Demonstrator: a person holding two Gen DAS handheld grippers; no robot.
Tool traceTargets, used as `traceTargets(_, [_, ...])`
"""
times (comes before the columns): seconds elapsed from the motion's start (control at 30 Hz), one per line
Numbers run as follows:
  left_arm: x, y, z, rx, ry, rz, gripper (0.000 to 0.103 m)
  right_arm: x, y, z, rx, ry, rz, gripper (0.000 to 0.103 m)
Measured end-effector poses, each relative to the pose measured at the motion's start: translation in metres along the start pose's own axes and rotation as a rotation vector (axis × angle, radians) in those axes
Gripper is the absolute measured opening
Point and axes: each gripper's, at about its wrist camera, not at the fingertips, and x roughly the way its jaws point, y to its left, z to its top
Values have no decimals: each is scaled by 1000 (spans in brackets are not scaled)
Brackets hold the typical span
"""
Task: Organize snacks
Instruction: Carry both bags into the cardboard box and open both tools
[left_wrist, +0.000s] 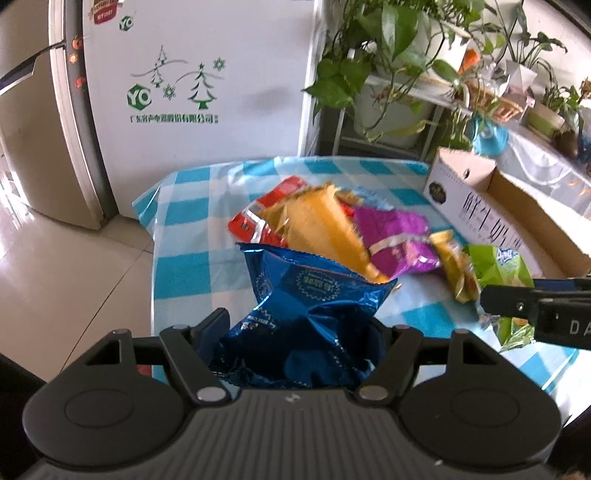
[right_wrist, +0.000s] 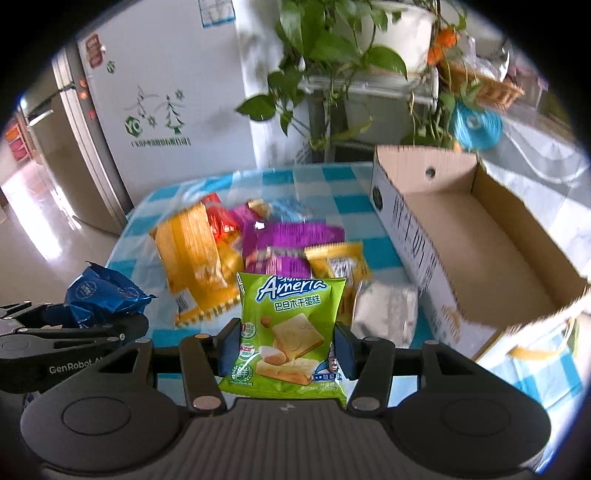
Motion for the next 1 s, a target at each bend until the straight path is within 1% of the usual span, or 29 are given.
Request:
traceTargets(0.17, [-9, -14, 17, -6, -24, -24, 74, -10, -9, 15, -24, -36, 25, 59])
traceTargets(0.23, [-12, -22, 24, 0, -35, -32, 74, -14, -18, 21, -9, -48, 31, 59])
traceTargets(0.33, [-14, -35, 36, -12, -40, -63, 74, -22, -37, 33, 28, -72, 28, 59])
traceTargets(0.5, [-15, -64, 51, 8, -57, -117, 74, -32, -73, 52, 101, -117, 7, 59])
traceTargets(0.67, [-7, -96, 67, 23, -54, -180, 74, -38, -112, 64, 178, -160, -35, 59])
traceTargets(0.77, [1, -114, 75, 30, -50, -209, 74, -35, -133, 68, 245, -162, -45, 59])
traceTargets(1.0, [23, -156, 87, 50, -33, -266, 74, -29, -166, 72, 343, -165, -83, 59])
